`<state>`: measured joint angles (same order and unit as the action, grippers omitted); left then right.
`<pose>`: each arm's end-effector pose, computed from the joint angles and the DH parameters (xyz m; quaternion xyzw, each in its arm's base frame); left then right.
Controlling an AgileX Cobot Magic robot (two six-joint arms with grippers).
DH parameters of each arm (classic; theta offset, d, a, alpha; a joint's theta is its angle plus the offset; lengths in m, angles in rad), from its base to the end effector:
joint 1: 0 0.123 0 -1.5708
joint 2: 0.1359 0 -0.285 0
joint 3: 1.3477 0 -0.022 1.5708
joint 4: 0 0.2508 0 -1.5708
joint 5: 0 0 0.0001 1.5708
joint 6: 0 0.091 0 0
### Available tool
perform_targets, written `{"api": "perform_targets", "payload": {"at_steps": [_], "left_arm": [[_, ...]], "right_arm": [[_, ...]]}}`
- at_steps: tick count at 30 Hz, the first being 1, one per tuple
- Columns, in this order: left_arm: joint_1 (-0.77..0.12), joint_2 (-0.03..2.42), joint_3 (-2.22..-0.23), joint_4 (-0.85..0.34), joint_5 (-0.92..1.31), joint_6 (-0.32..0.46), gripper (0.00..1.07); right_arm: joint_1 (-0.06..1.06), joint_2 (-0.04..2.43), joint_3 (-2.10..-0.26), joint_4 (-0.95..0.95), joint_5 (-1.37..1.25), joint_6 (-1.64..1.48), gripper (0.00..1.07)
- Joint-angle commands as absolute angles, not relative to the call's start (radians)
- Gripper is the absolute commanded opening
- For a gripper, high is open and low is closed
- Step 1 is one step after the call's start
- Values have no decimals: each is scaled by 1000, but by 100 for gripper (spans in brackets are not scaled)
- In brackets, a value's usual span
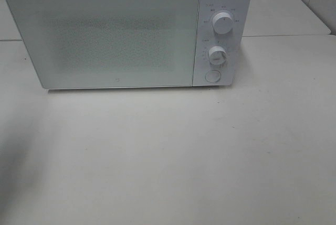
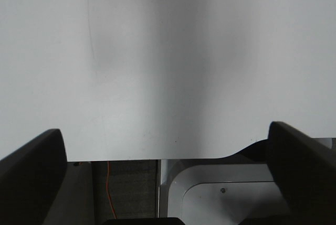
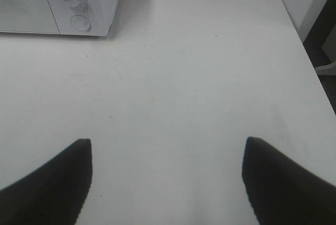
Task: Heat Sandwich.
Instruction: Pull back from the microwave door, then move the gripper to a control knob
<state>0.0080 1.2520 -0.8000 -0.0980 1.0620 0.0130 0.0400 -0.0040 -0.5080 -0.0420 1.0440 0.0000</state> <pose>0.2035 -0.0062 0.2446 -0.0182 0.9963 -0.0436 0.0723 -0.0056 -0.0035 0.2809 -0.0161 0.8453 -0.0103 0.5339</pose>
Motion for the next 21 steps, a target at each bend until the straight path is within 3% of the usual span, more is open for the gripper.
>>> {"api": "perform_targets", "payload": {"at_steps": [1, 21], "left_arm": [[12, 1143, -752, -77, 1075, 16, 98], [12, 383, -527, 6, 1075, 16, 98]], "right_arm": [[33, -30, -506, -40, 1035, 11, 76], [33, -30, -506, -40, 1035, 11, 76]]}}
